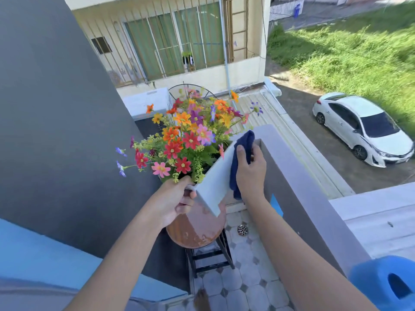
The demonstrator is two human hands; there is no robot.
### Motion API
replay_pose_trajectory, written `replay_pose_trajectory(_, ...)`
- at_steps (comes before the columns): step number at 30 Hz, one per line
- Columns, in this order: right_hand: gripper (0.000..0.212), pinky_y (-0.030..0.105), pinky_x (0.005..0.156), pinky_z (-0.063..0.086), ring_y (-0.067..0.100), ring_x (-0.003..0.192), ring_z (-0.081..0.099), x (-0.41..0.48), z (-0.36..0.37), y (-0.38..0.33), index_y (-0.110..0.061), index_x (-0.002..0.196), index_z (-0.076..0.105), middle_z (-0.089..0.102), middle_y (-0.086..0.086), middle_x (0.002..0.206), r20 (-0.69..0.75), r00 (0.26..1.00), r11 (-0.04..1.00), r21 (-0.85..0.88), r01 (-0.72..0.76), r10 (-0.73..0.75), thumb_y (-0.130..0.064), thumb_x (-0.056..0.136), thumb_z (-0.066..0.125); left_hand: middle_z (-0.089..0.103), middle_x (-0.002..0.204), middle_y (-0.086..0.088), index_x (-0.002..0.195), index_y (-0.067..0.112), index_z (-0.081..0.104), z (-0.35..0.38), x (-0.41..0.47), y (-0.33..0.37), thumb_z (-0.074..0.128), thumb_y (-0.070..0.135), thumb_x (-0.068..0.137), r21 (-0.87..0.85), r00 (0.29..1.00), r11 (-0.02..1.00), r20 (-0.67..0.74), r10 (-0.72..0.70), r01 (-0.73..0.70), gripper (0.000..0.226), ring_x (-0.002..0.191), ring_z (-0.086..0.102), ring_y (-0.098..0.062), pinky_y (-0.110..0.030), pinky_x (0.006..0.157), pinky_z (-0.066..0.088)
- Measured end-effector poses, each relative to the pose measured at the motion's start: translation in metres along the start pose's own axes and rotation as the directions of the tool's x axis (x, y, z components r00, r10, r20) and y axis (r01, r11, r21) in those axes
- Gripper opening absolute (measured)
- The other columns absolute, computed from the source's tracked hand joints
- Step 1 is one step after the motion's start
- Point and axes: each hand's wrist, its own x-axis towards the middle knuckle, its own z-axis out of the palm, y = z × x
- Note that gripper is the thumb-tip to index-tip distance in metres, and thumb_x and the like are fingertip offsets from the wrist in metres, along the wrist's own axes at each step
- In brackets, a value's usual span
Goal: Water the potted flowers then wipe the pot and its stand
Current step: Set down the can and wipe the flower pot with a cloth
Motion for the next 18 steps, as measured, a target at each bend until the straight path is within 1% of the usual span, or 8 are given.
replay_pose_trajectory(1, 0.027, 0.03, 0.071, 0.045, 0.021, 0.086, 0.06, -0.002, 0.002, -0.004, -0.016, 0.112, 0.063, 0.066, 0.011, 0.099, -0.019, 1.0, 1.0, 0.009, 0.02, -0.02, -0.04, 0.101, 0.056, 0.044, 0.058, -0.005, 0.075, 0.01, 0.043, 0.001, 0.001, 0.001, 0.047, 0.01, 0.098, 0.009, 1.0, 1.0, -0.001, 0.005, -0.005, 0.023, 0.041, 0.025, -0.009, -0.02, 0.036, 0.016)
replay_pose_trajectory(3, 0.021, 0.029, 0.067, 0.041, 0.017, 0.078, 0.057, -0.013, 0.007, -0.011, -0.014, 0.103, 0.06, 0.063, 0.006, 0.088, -0.042, 0.998, 0.998, 0.03, 0.053, -0.052, -0.034, 0.103, 0.055, 0.045, 0.059, -0.004, 0.078, 0.011, 0.043, 0.004, 0.004, 0.003, 0.048, 0.011, 0.098, 0.018, 1.0, 1.0, 0.0, 0.017, -0.017, 0.021, 0.04, 0.025, -0.009, -0.019, 0.035, 0.016)
replay_pose_trajectory(6, 0.017, 0.02, 0.06, 0.032, 0.004, 0.064, 0.043, -0.042, 0.016, -0.022, -0.015, 0.087, 0.052, 0.048, -0.009, 0.071, 0.025, 0.991, 0.99, 0.042, 0.131, -0.132, -0.02, 0.103, 0.058, 0.048, 0.059, -0.004, 0.076, 0.012, 0.042, 0.01, 0.01, 0.007, 0.045, 0.013, 0.099, 0.012, 0.999, 0.999, -0.016, 0.043, -0.043, 0.023, 0.037, 0.026, -0.008, -0.018, 0.034, 0.016)
replay_pose_trajectory(9, 0.02, 0.015, 0.059, 0.032, 0.002, 0.063, 0.042, -0.063, 0.018, -0.027, -0.017, 0.084, 0.052, 0.046, -0.011, 0.07, 0.183, 0.96, 0.977, 0.035, 0.208, -0.211, -0.012, 0.101, 0.059, 0.049, 0.055, -0.003, 0.073, 0.012, 0.043, 0.014, 0.014, 0.013, 0.043, 0.011, 0.098, -0.061, 0.997, 0.997, -0.064, 0.037, -0.041, 0.025, 0.033, 0.026, -0.006, -0.015, 0.033, 0.016)
replay_pose_trajectory(11, 0.029, 0.014, 0.061, 0.033, 0.002, 0.064, 0.043, -0.067, 0.013, -0.027, -0.028, 0.081, 0.05, 0.047, -0.013, 0.071, 0.28, 0.927, 0.967, 0.02, 0.253, -0.249, -0.008, 0.099, 0.06, 0.049, 0.051, -0.002, 0.073, 0.011, 0.045, 0.013, 0.013, 0.018, 0.044, 0.009, 0.098, -0.113, 0.997, 0.993, -0.071, 0.018, -0.026, 0.025, 0.031, 0.026, -0.006, -0.014, 0.032, 0.015)
replay_pose_trajectory(13, 0.03, 0.012, 0.064, 0.033, 0.001, 0.068, 0.046, -0.07, 0.008, -0.021, -0.031, 0.085, 0.05, 0.048, -0.012, 0.077, 0.347, 0.896, 0.952, -0.029, 0.305, -0.277, -0.005, 0.097, 0.061, 0.048, 0.048, -0.002, 0.074, 0.011, 0.044, 0.011, 0.012, 0.022, 0.042, 0.01, 0.1, -0.159, 0.997, 0.987, -0.071, 0.012, -0.023, 0.026, 0.03, 0.025, -0.005, -0.013, 0.031, 0.014)
replay_pose_trajectory(16, 0.025, 0.012, 0.068, 0.033, -0.002, 0.075, 0.048, -0.079, 0.001, 0.005, -0.028, 0.09, 0.052, 0.05, -0.012, 0.082, 0.368, 0.887, 0.935, -0.107, 0.338, -0.278, -0.006, 0.095, 0.062, 0.048, 0.05, -0.003, 0.075, 0.012, 0.042, 0.01, 0.009, 0.024, 0.039, 0.01, 0.101, -0.202, 0.997, 0.979, -0.07, 0.016, -0.03, 0.026, 0.03, 0.025, -0.004, -0.012, 0.03, 0.015)
replay_pose_trajectory(18, 0.026, 0.016, 0.067, 0.035, 0.0, 0.072, 0.047, -0.084, -0.005, 0.023, -0.031, 0.086, 0.049, 0.05, -0.011, 0.079, 0.337, 0.915, 0.953, -0.126, 0.276, -0.221, -0.01, 0.095, 0.061, 0.047, 0.054, -0.005, 0.075, 0.011, 0.04, 0.009, 0.006, 0.022, 0.039, 0.009, 0.101, -0.208, 0.997, 0.977, -0.074, 0.024, -0.039, 0.026, 0.032, 0.026, -0.005, -0.012, 0.031, 0.015)
